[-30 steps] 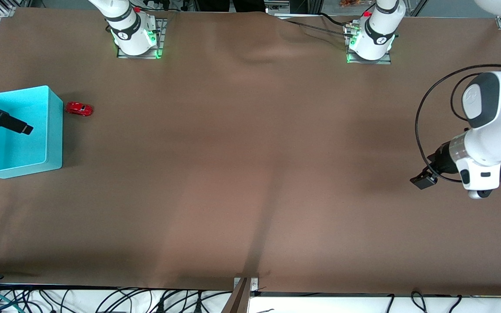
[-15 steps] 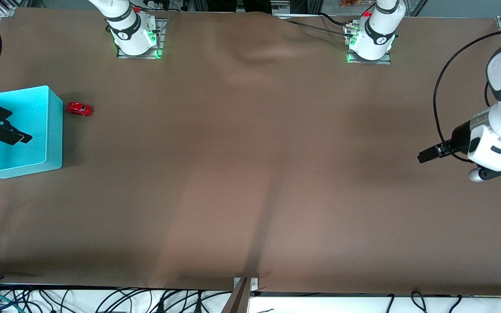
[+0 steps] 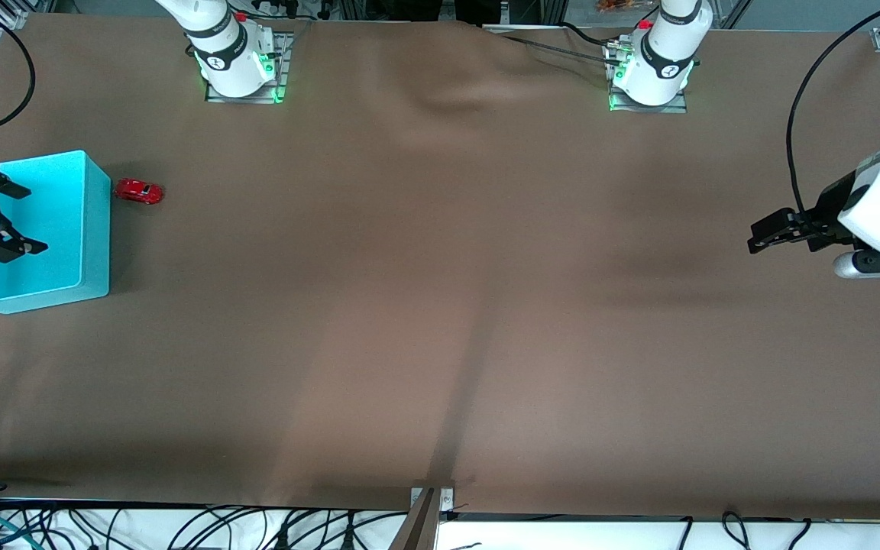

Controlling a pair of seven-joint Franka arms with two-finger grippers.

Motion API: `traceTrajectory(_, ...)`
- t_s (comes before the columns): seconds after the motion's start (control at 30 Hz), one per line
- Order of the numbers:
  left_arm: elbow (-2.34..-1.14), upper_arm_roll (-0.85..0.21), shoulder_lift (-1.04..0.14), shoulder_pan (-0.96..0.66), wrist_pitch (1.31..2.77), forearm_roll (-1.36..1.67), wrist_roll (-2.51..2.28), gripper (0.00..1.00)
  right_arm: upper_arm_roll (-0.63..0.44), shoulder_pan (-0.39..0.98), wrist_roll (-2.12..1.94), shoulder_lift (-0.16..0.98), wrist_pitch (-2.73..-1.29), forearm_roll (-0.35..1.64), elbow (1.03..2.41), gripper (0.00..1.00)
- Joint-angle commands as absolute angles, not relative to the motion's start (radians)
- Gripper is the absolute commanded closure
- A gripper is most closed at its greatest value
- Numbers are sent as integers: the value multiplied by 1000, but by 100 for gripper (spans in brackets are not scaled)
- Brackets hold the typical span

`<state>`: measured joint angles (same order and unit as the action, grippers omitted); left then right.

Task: Wind red beetle toy and store in blue box

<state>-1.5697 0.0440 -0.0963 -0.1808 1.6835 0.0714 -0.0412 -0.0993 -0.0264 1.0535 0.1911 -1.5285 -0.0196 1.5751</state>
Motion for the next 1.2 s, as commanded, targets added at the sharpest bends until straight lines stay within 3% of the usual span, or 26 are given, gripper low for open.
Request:
traceTrajectory(0.0,-1568,49,-32,-181,1623,43,-8,0,-98,-31,1069,175,-1574,-48,1649,0)
traceTrajectory(0.87,-1568,67,-44,-115,1585,54,-14,0,-127,-74,1066,221,-1608,-43,1672,0)
traceTrajectory(1.17,-1566,104,-44,-104,1566,57,-21,0,-135,-115,1068,178,-1736,-46,1824,0)
